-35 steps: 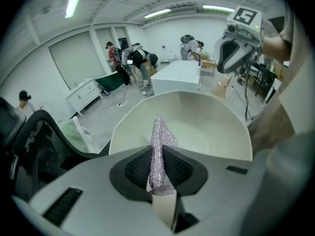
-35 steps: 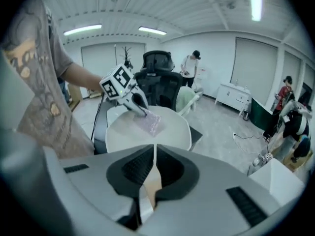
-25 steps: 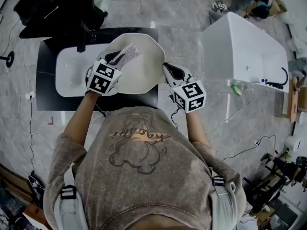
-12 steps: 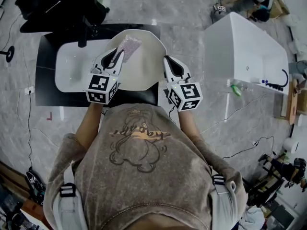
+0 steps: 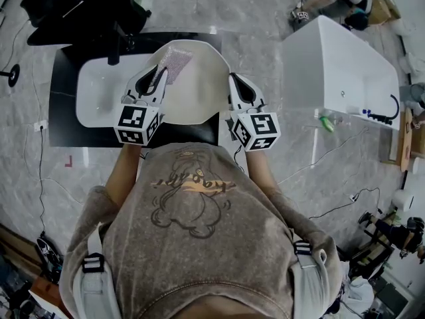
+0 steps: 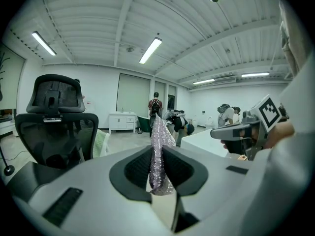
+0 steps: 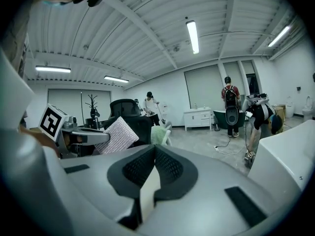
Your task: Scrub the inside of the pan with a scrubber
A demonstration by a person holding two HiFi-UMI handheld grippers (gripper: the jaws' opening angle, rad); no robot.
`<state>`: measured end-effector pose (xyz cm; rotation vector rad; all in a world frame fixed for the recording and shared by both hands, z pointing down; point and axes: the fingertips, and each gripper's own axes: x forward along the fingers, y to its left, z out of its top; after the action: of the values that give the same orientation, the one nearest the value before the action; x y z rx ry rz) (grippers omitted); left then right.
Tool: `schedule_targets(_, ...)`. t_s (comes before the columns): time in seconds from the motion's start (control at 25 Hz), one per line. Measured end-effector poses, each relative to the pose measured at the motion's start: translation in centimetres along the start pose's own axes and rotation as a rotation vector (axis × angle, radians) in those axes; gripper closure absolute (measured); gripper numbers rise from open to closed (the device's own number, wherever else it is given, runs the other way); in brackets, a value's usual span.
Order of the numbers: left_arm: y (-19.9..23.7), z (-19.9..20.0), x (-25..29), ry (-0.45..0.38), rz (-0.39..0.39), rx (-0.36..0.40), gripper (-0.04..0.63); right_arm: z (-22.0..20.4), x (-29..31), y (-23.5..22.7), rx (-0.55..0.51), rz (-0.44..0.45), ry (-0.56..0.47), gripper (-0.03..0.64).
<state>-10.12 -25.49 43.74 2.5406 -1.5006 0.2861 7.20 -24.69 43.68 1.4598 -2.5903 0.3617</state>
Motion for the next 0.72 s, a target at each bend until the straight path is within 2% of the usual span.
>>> schedule_targets(0.72,0.53,-0.67,-0.35,0.012,0.014,-0.043,0.525,-0.75,0.08,0.56,0.002,0.016,0.027,0.597)
